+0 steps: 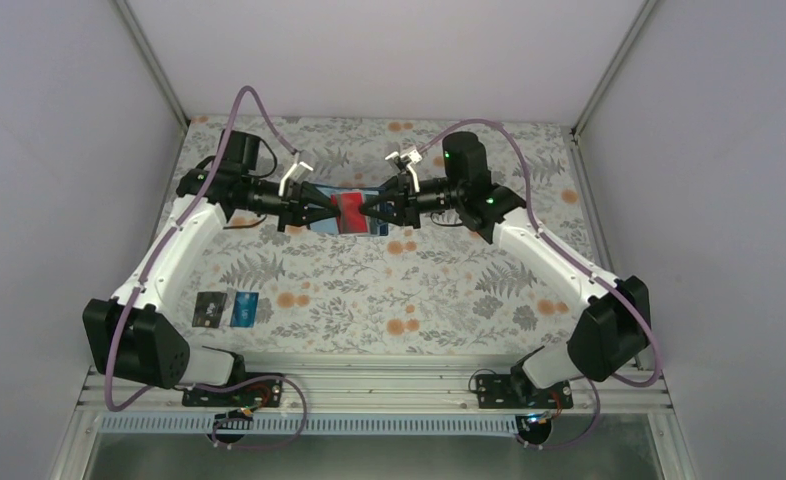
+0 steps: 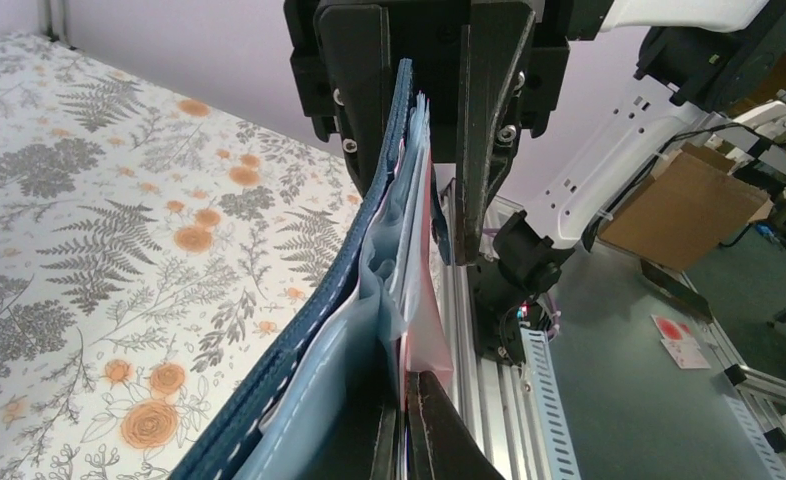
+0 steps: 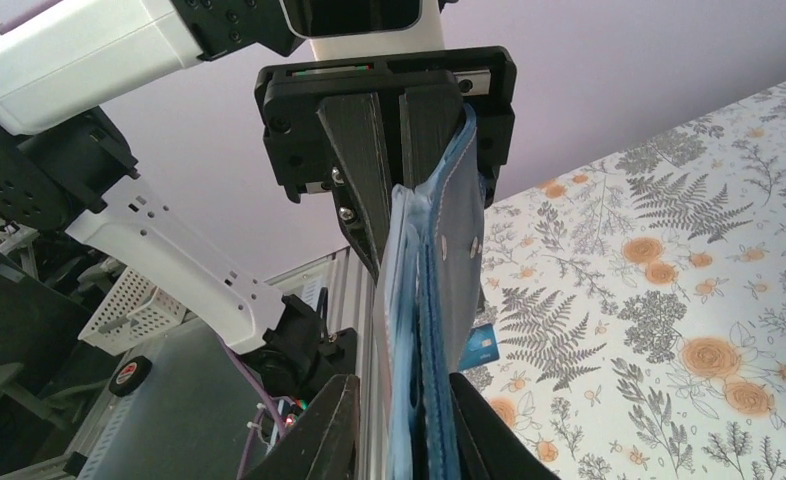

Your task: Take the credit cards out of the card holder

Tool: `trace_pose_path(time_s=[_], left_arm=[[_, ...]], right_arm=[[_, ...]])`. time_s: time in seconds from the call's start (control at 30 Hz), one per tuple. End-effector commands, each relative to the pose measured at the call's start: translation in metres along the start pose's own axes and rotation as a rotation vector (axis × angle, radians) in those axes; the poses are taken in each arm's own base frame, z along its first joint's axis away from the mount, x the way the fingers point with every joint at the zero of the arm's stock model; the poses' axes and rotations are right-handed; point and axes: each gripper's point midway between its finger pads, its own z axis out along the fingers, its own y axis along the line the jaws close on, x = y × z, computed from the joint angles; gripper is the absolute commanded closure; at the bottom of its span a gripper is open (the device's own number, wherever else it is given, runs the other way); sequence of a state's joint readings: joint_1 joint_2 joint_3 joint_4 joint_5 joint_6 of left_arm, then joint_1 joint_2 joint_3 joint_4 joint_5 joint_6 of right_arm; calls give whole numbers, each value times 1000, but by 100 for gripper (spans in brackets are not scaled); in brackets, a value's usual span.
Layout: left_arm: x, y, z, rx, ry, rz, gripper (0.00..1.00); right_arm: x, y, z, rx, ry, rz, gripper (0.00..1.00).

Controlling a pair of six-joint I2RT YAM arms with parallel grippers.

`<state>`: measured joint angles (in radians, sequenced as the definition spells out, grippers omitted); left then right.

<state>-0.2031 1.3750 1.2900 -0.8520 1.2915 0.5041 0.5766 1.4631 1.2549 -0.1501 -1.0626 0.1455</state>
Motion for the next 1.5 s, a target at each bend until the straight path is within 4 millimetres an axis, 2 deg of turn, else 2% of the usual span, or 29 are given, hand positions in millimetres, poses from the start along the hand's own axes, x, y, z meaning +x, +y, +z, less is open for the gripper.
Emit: trace_pose_path(time_s=[0.0, 0.07, 0.2, 0.53, 0.97, 1.17, 1.3, 1.4, 1.47], left_arm=[[-2, -1, -8, -16, -18, 29, 98], [0, 1, -11, -26, -21, 21, 98], [2, 0, -12, -33, -19, 16, 98], [9, 1, -15, -62, 1, 16, 97], [11, -1, -16, -57, -1, 12, 94], [12, 1, -15, -59, 2, 8, 97], [14, 8, -19, -108, 26, 13, 98], [17, 13, -24, -140, 42, 3, 98], [20, 18, -25, -164, 55, -12, 97]], right_arm=[[-1, 9, -6, -4, -14, -40, 78], [2, 5, -7, 9, -11, -34, 80], [6, 1, -7, 4, -5, -14, 95], [0, 0, -19, 30, -30, -25, 96], [3, 3, -19, -15, -24, -11, 96], [3, 1, -19, -11, -25, -10, 96], [0, -19, -27, 87, -38, 27, 96], [6, -31, -36, 80, -42, 88, 96], [11, -36, -34, 61, -32, 126, 96]])
